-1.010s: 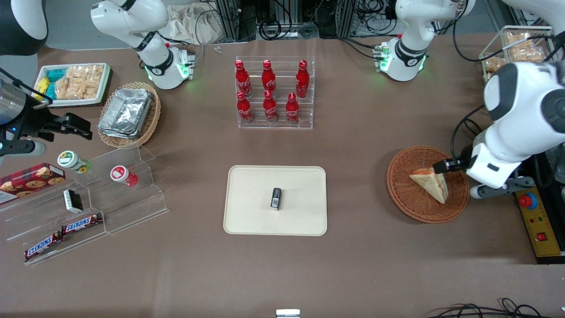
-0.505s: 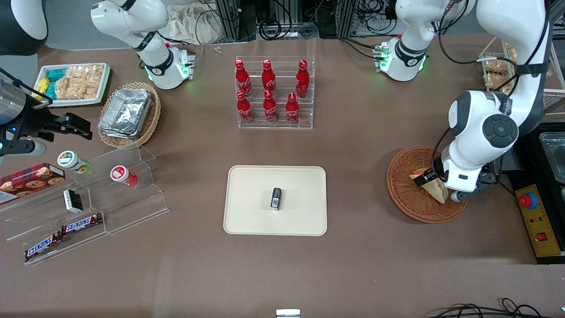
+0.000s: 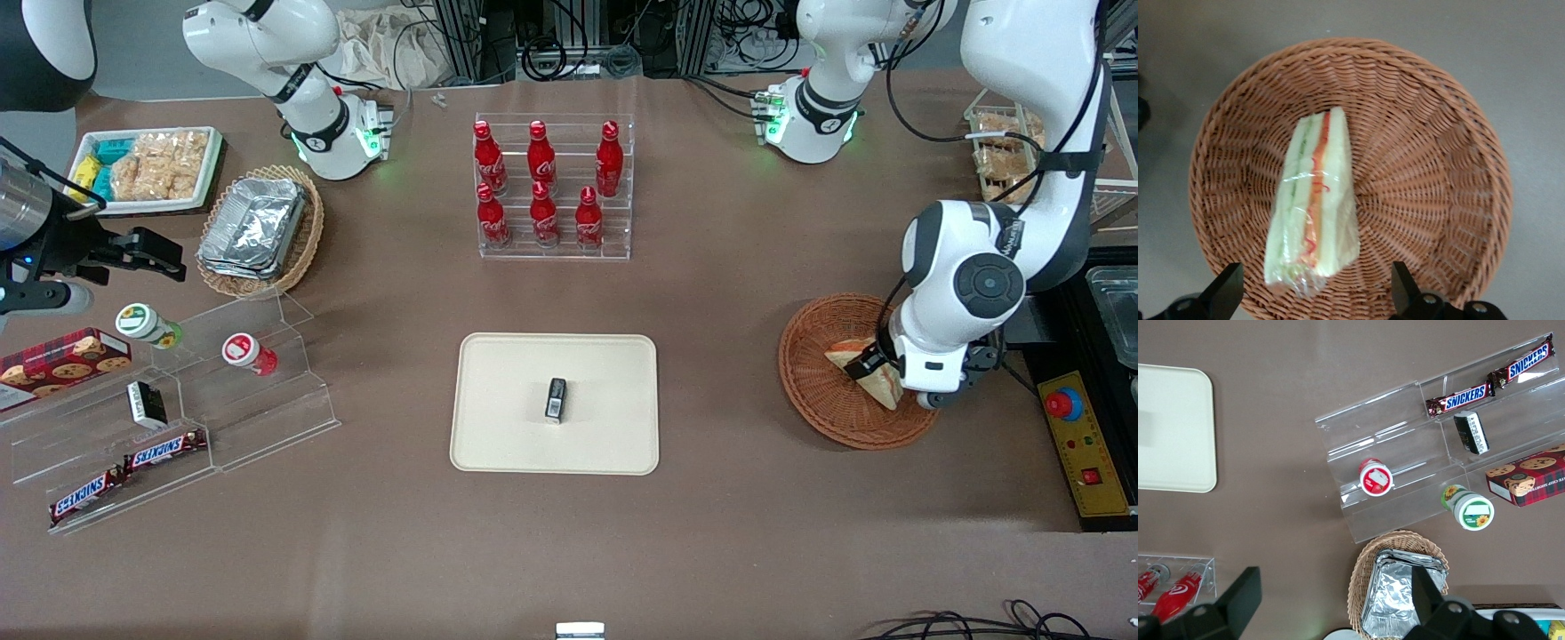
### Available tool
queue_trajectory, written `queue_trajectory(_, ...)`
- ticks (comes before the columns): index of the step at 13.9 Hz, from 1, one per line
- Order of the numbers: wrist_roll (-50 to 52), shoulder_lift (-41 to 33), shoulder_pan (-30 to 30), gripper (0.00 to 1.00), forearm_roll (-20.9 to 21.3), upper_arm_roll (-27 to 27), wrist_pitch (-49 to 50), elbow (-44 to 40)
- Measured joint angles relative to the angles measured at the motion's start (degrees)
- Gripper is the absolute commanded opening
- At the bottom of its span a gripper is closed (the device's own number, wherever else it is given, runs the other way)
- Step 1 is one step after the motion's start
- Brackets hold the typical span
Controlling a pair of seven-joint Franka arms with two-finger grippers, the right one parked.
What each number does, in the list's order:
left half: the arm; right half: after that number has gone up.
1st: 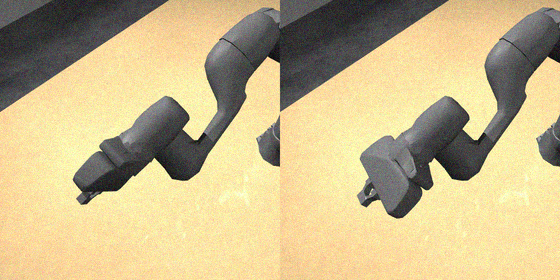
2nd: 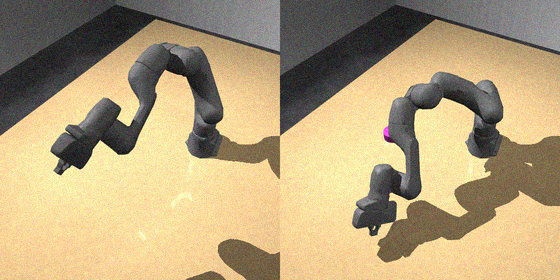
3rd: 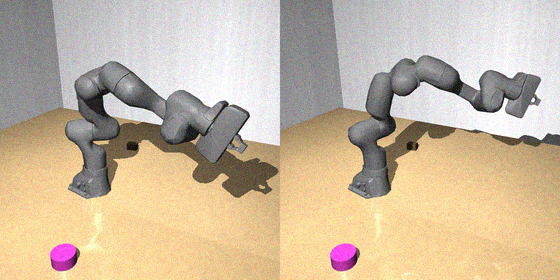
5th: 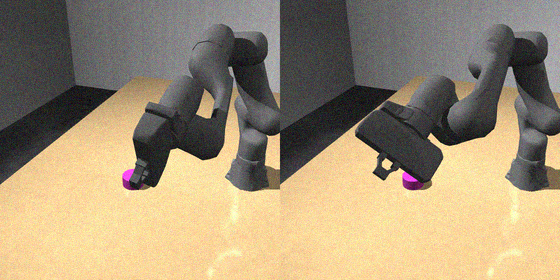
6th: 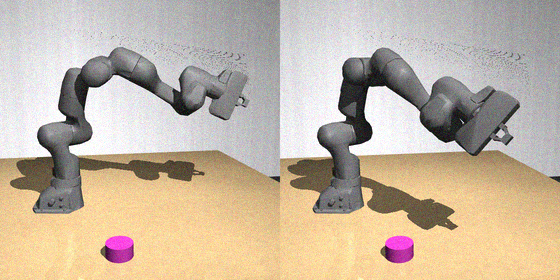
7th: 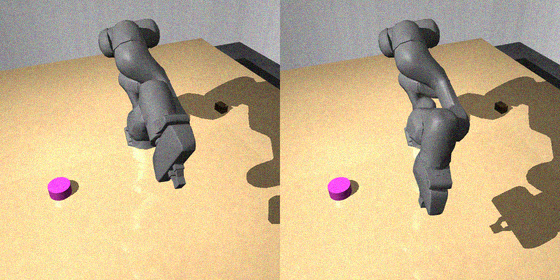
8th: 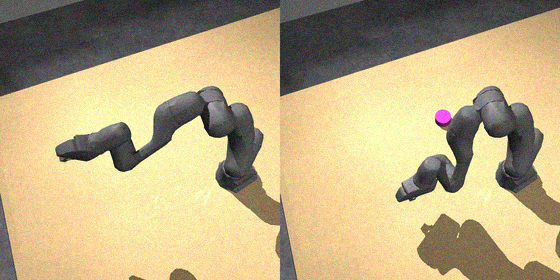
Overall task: Place sandwich from basket to tray
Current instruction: 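Close the left gripper on the sandwich and lift it from the basket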
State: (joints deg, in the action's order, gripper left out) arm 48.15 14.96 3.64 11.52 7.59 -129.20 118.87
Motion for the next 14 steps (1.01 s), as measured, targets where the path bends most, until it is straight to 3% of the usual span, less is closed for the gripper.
queue_trajectory(6, 4.9, 3.3, 3.4, 0.99, 0.0, -0.7, -10.9, 5.0)
queue_trajectory(7, 6.2, 4.0, 3.4, 0.80, 0.0, -0.6, -11.1, 5.0)
queue_trajectory(9, 8.8, 4.8, 3.4, 0.06, -0.1, -0.4, -11.5, 4.8)
queue_trajectory(10, 10.0, 5.0, 3.3, 0.00, -0.1, -0.2, -11.6, 4.5)
queue_trajectory(14, 12.2, 5.2, 0.3, 0.00, 0.0, 0.2, -11.5, 3.2)
